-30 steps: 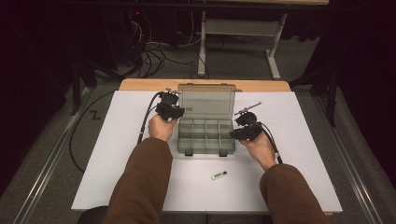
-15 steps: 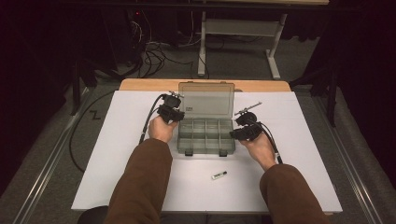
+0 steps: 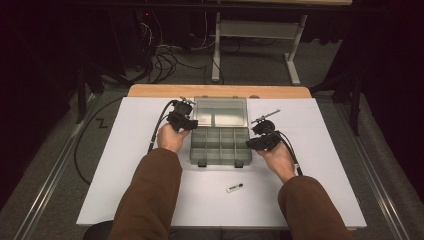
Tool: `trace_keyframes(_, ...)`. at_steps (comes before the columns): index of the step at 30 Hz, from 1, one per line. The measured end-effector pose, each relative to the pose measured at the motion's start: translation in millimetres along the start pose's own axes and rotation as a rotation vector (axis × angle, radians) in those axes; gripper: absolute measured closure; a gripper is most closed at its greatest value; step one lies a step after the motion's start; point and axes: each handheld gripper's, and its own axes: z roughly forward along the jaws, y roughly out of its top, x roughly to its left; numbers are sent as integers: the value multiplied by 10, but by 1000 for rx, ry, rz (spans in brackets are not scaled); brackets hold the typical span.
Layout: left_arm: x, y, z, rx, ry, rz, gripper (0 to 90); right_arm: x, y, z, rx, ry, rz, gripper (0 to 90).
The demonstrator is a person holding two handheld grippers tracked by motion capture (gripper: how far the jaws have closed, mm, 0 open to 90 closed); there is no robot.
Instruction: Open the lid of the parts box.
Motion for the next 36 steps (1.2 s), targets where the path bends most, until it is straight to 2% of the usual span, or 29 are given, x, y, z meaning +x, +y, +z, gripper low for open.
trace_keyframes(7, -28, -11, -34, 18, -14, 23, 469, -8, -4, 0, -2, 3, -2, 748)
trace_keyframes(16, -24, -25, -180, 44, -30, 33, 460, 2, 0, -2, 1, -4, -4, 747)
trace_keyframes(20, -1, -29, -228, 65, -59, 11, 451, 12, -5, -2, -8, -13, -25, 743)
trace_keyframes(27, -7, -56, -357, 71, -76, 29, 449, 22, -8, -43, -29, -7, -38, 750)
trace_keyframes(32, -13, -135, -412, 43, -81, 48, 456, 15, -38, -124, -53, 8, -50, 740)
trace_keyframes(34, -14, -186, -430, 35, -86, 37, 457, 7, -67, -155, -61, 12, -47, 736)
trace_keyframes(36, -10, -214, -446, 27, -84, 44, 457, 0, -77, -160, -66, 14, -49, 735)
